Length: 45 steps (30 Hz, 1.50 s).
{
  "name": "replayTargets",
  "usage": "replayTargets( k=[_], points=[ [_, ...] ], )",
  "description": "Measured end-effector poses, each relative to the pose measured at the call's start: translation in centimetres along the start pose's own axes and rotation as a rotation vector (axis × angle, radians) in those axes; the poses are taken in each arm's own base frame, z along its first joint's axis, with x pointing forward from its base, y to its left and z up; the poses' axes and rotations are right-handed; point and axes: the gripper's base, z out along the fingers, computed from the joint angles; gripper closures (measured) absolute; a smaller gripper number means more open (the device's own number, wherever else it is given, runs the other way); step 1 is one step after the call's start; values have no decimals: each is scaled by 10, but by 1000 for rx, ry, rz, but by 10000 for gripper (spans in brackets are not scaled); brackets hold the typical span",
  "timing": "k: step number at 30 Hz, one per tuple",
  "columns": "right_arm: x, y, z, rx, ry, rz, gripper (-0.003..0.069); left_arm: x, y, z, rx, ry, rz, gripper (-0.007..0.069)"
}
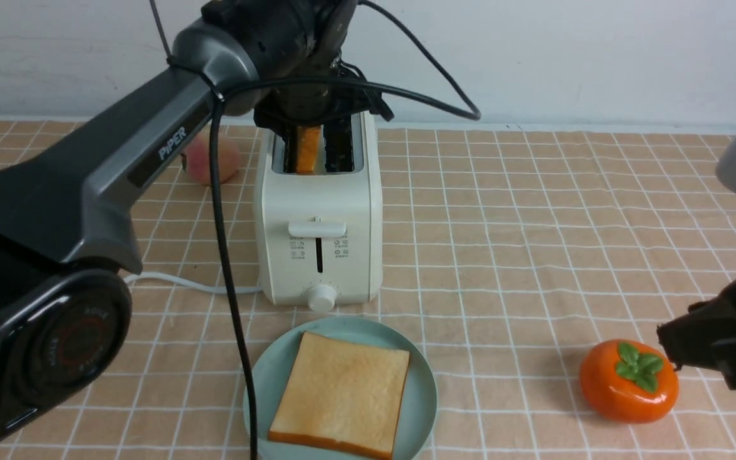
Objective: Take toasted bread from bread machine on light coffee tablecloth place on plate.
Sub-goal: 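Reach for a toast slice standing in the toaster with the left gripper, then place the slice of bread on the plate with the left gripper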
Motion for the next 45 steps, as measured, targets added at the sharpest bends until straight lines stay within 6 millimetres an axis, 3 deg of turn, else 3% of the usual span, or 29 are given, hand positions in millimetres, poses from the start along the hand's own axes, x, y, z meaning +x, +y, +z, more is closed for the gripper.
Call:
replayTargets(
  k=[1,3,6,7,8,10,11,13,14,15,18,19,20,21,22,23,24,26,30,33,34,35,37,38,39,45],
  points=[
    [0,0,0,0,0,0,384,0,0,-1,1,-1,0,356],
    [0,0,0,-2,1,1,384,-3,3,-10,0,-2,-8,531],
    [0,0,0,-3,1,2,384,-9,8,-26,-10,-22,-10,540],
    [0,0,0,-3,1,2,384,-16,15,-49,-10,-53,-9,529],
    [0,0,0,-3,1,2,384,-17,15,-52,-11,-58,-8,528],
    [0,0,0,-3,1,1,384,-28,31,-108,8,-119,19,528],
    [0,0,0,-3,1,-3,384,-29,34,-118,13,-121,43,528],
    [0,0,0,-3,1,-18,384,-34,48,-173,86,-184,72,528],
    [0,0,0,-3,1,-20,384,-34,50,-185,107,-198,79,528],
    [0,0,0,-2,1,-25,384,-31,59,-225,193,-242,98,528],
    [0,0,0,-4,0,-24,384,-6,79,-301,401,-275,137,528],
    [0,0,0,-4,0,-24,384,-3,80,-304,413,-273,139,528],
    [0,0,0,-4,0,-24,384,18,87,-324,508,-237,159,528],
    [0,0,0,-6,0,-23,384,34,90,-331,565,-197,173,528],
    [0,1,0,-8,0,-22,384,56,93,-333,627,-134,191,528],
    [0,1,0,-8,-1,-22,384,59,95,-332,624,-129,196,528],
    [0,1,0,-11,-2,-20,385,86,95,-327,706,-64,196,528],
    [0,2,-1,-17,-5,-16,385,113,96,-313,776,-27,168,528],
    [0,3,-1,-32,-8,-8,385,165,94,-257,847,23,27,528],
    [0,3,-1,-35,-8,-6,385,191,88,-210,852,104,-160,528],
    [0,3,-1,-35,-8,-6,385,194,87,-201,857,120,-228,528],
    [0,3,-1,-35,-8,-6,385,201,86,-179,828,126,-359,528],
    [0,3,-1,-35,-8,-6,385,203,86,-166,810,123,-485,528],
    [0,3,-1,-35,-8,-6,385,206,92,-143,736,78,-647,528],
    [0,3,-1,-35,-8,-6,385,208,95,-132,687,49,-704,528],
    [0,3,-1,-35,-9,-6,385,220,97,-97,565,54,-715,528]
  ],
)
